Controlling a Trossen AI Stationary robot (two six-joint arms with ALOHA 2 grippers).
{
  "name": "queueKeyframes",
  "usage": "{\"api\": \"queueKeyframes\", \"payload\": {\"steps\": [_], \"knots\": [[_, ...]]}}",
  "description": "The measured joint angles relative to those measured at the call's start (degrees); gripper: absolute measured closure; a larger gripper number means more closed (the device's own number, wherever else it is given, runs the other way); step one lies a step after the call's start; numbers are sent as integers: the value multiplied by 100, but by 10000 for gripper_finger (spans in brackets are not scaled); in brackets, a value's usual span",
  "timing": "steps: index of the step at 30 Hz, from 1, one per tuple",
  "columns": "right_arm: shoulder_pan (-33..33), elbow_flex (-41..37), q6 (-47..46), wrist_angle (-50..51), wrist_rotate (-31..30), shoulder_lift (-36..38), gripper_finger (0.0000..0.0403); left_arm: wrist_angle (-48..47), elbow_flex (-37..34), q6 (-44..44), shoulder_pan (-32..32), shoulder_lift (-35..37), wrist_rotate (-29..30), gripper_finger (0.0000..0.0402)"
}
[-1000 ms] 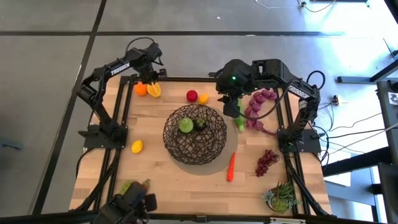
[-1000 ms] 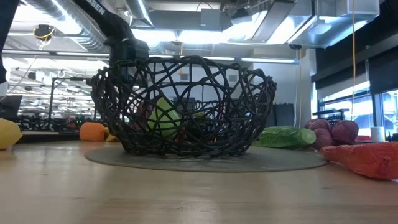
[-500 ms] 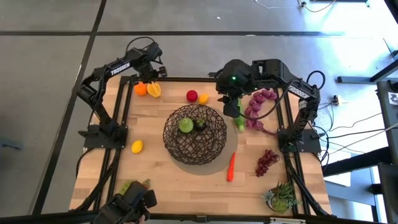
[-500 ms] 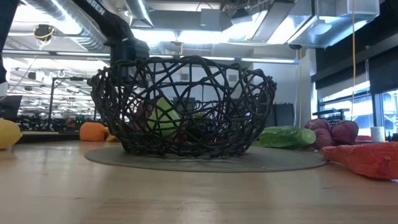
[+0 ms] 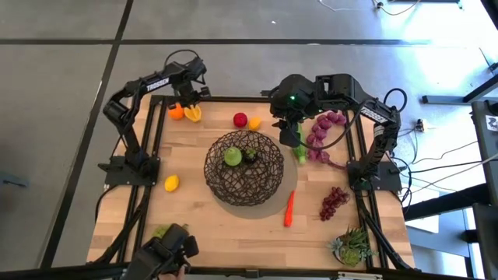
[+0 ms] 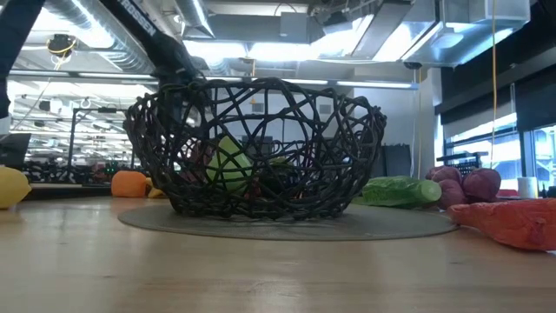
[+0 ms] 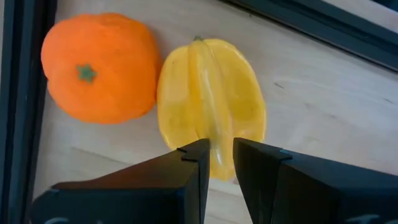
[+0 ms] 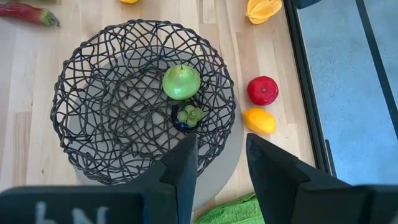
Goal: Build produce basket
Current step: Put the star fruit into the wire basket
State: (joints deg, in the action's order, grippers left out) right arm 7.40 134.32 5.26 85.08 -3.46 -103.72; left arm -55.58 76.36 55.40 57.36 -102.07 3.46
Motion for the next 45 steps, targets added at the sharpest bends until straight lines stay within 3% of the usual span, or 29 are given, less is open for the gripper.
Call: {"api": "queueKeyframes", "payload": {"steps": [14,25,31,45], "knots": [[0,0,75,0,-2,0,270,-71,6,-65,0,-222,161,340],[0,0,109,0,-2,-2,270,-72,9,-1474,-58,-329,603,340],[0,0,107,0,-2,-2,270,-47,0,-1558,-92,-342,931,339],[-2,0,125,0,0,-2,270,-40,-4,-2142,-63,-342,928,351]]}}
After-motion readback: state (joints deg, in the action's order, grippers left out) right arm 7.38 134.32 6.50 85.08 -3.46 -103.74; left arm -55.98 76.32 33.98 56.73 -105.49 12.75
